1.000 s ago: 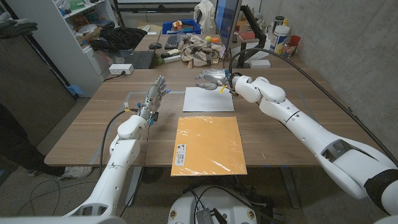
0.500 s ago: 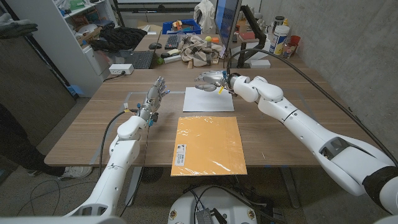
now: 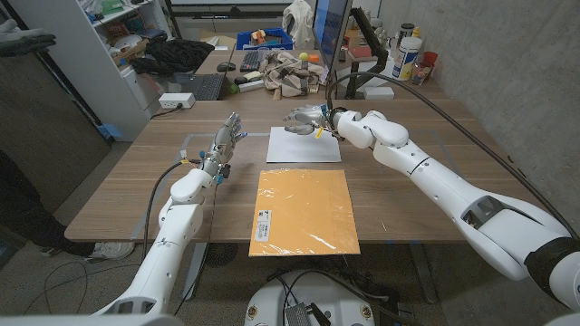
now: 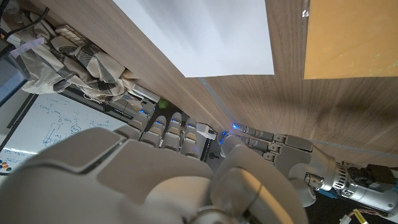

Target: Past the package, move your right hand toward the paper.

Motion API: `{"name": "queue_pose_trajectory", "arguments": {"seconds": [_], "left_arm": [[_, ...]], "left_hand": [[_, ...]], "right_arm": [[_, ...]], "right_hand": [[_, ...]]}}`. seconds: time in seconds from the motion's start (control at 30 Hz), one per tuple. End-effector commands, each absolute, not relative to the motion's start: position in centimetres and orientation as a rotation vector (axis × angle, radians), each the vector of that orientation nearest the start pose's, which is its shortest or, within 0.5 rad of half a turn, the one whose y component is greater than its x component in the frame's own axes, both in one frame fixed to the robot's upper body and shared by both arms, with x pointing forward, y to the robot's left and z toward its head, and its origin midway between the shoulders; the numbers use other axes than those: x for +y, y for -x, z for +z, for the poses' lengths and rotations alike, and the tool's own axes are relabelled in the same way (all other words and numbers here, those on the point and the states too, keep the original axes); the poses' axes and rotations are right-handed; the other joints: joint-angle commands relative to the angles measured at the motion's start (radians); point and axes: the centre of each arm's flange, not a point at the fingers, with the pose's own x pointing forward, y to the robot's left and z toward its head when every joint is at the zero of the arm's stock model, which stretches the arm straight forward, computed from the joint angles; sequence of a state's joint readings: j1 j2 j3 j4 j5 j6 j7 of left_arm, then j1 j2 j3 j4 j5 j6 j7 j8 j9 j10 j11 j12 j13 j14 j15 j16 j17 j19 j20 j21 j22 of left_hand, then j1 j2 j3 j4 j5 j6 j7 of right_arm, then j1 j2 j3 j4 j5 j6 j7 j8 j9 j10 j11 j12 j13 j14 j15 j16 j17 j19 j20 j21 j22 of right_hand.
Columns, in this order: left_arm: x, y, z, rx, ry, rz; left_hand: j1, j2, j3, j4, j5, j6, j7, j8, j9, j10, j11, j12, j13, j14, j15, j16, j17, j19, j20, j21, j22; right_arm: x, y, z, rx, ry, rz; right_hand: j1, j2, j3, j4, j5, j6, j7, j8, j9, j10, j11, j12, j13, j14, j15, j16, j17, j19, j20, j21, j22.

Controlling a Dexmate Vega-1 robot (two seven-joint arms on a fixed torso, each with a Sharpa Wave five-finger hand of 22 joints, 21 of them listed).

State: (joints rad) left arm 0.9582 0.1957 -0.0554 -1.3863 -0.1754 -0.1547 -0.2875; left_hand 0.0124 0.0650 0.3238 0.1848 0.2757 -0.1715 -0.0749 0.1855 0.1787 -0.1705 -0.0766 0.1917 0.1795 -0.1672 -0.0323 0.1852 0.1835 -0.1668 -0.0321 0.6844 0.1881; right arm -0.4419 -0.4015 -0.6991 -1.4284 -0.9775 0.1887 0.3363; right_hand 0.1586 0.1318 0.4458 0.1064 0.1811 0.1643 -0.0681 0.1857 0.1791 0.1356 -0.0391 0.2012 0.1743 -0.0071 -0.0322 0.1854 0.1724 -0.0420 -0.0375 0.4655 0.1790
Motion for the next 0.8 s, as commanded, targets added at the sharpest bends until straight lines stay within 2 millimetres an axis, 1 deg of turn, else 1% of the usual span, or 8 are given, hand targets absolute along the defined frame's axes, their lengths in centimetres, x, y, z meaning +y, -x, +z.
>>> {"name": "queue_pose_trajectory", "arguments": {"seconds": [0.03, 0.23, 0.37, 0.8], "left_arm": [[30.3, -63.9, -4.2, -0.584, -0.092, -0.191], [30.4, -64.0, -4.3, -0.583, -0.089, -0.192], [30.6, -64.1, -4.2, -0.584, -0.089, -0.189], [30.6, -64.1, -4.3, -0.587, -0.094, -0.196]], "left_hand": [[0.003, 0.101, -0.004, 0.000, 0.005, -0.085, -0.002, 0.004, 0.005, -0.085, -0.002, 0.005, 0.001, -0.129, -0.022, 0.005, 0.004, -0.132, -0.029, 0.000, 0.004], [0.003, 0.101, -0.004, 0.000, 0.005, -0.084, -0.002, 0.004, 0.005, -0.086, -0.002, 0.005, 0.001, -0.128, -0.024, 0.006, 0.004, -0.132, -0.029, 0.000, 0.004], [0.003, 0.101, -0.004, 0.000, 0.005, -0.085, -0.003, 0.003, 0.005, -0.085, -0.001, 0.005, 0.001, -0.128, -0.023, 0.006, 0.004, -0.132, -0.028, 0.000, 0.004], [0.002, 0.101, -0.005, 0.000, 0.005, -0.085, -0.003, 0.004, 0.005, -0.086, -0.002, 0.005, 0.001, -0.129, -0.023, 0.005, 0.004, -0.132, -0.028, 0.000, 0.004]], "right_arm": [[-5.2, -64.3, 7.9, -0.780, 1.866, 0.306], [-4.6, -64.6, 7.8, -0.775, 1.874, 0.322], [-4.4, -64.9, 7.9, -0.775, 1.879, 0.328], [-3.9, -65.8, 7.8, -0.759, 1.895, 0.338]], "right_hand": [[0.013, 0.044, -0.003, -0.001, 0.000, 0.003, -0.007, 0.000, 0.003, -0.003, -0.002, -0.002, 0.003, -0.002, -0.033, 0.002, 0.003, 0.000, -0.070, -0.002, 0.005], [0.013, 0.044, -0.003, 0.000, 0.001, 0.002, -0.008, 0.000, 0.003, -0.002, -0.004, -0.002, 0.003, -0.001, -0.034, 0.003, 0.003, 0.000, -0.069, -0.003, 0.005], [0.013, 0.044, -0.004, 0.000, 0.001, 0.001, -0.009, 0.000, 0.003, -0.003, -0.005, -0.002, 0.003, 0.003, -0.035, 0.004, 0.003, 0.003, -0.061, -0.003, 0.005], [0.013, 0.044, -0.005, 0.001, 0.001, -0.001, -0.008, -0.001, 0.003, -0.004, -0.007, -0.002, 0.003, 0.007, -0.036, 0.005, 0.004, 0.007, -0.059, -0.004, 0.005]]}}
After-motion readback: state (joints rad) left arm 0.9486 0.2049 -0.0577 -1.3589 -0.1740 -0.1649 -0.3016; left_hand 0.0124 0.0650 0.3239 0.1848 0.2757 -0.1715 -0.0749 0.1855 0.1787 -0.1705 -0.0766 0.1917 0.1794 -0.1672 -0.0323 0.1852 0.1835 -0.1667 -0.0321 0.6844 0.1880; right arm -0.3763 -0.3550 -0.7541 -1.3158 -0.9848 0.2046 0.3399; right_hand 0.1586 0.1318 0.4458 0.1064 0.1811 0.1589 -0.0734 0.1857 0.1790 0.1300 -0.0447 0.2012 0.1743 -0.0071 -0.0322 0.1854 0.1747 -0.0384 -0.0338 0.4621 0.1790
